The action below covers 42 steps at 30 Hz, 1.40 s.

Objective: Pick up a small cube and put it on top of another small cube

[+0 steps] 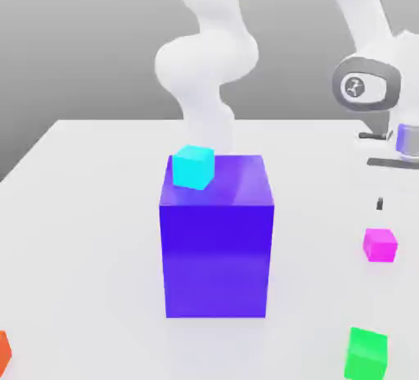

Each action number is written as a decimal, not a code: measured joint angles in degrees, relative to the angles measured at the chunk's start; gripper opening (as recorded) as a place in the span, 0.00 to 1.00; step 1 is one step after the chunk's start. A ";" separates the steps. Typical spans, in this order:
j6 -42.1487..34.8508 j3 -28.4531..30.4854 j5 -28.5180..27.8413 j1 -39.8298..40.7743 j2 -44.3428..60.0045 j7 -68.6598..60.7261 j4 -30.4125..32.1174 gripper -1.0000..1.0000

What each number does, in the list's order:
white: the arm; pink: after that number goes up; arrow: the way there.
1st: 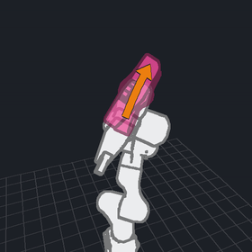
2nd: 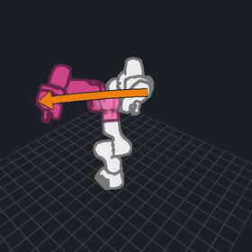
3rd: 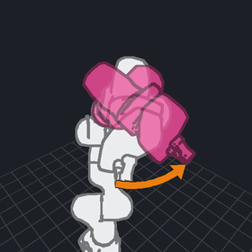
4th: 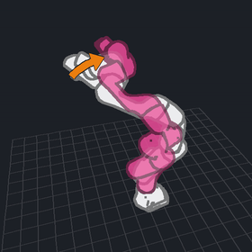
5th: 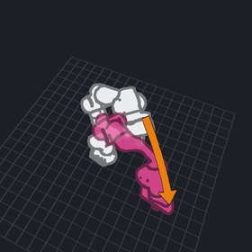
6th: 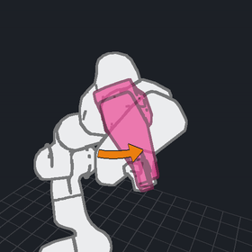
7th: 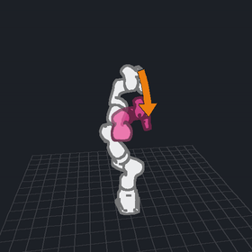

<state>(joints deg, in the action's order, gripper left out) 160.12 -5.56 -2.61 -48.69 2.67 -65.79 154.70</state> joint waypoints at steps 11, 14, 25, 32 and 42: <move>11.79 2.27 -4.21 -3.99 15.57 -4.29 -0.94 0.00; 11.66 2.27 -4.16 -3.99 15.56 -4.33 -0.94 0.00; -1.20 2.49 1.75 0.78 4.87 -7.94 -3.03 0.00; -10.95 11.52 5.13 10.40 8.90 -7.85 -16.67 0.00; -6.64 13.07 8.75 15.20 18.73 -9.53 -22.21 1.00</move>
